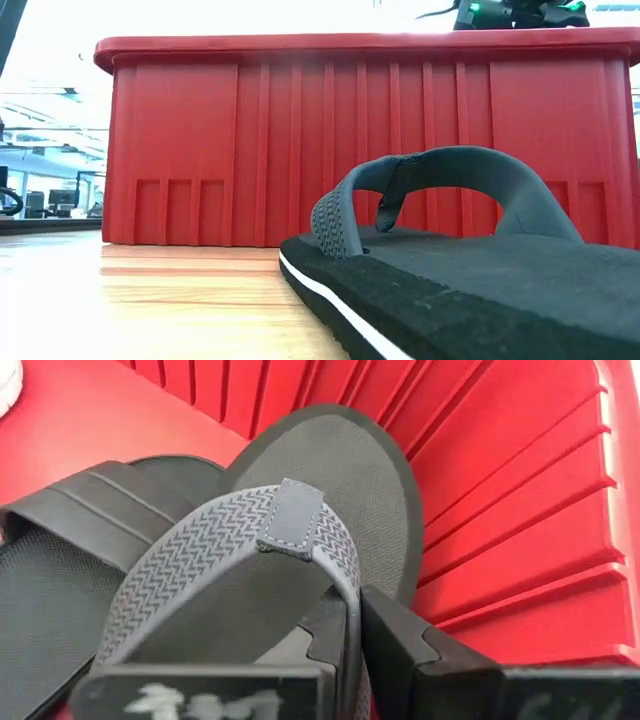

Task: Pick and place slides into bin
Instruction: Put the right slipper into the bin

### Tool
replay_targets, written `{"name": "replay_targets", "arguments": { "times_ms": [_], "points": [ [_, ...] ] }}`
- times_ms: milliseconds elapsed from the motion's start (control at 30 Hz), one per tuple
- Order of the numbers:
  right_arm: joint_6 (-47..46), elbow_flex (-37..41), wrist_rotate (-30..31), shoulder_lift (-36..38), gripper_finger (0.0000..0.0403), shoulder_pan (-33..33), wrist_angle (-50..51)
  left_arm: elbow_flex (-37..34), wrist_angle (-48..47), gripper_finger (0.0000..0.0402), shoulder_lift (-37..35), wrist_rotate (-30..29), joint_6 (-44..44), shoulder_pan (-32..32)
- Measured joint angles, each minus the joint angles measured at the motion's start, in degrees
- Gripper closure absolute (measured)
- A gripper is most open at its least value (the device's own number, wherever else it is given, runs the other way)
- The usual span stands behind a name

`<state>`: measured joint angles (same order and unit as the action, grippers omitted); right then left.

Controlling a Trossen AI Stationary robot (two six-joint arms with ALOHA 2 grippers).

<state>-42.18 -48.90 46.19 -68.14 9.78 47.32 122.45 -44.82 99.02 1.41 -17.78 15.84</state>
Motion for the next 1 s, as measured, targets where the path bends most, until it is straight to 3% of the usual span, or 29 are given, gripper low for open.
{"name": "replay_targets", "arguments": {
  "times_ms": [433, 633, 1000],
  "points": [
    [0.02, 0.04, -0.81, -0.02, 0.0395, 0.02, -0.31, 0.0, -0.01, 0.0263, 0.01, 0.0, 0.02, 0.0],
    [0.14, 0.04, -1.44, 0.0, 0.0373, 0.02, -0.73, 0.0, -0.01, 0.0263, 0.02, 0.0, 0.04, -0.01],
    [-0.19, 0.04, -1.51, 0.0, 0.037, 0.02, -0.78, 0.0, -0.02, 0.0263, 0.02, 0.0, 0.26, 0.0]
  ]
}}
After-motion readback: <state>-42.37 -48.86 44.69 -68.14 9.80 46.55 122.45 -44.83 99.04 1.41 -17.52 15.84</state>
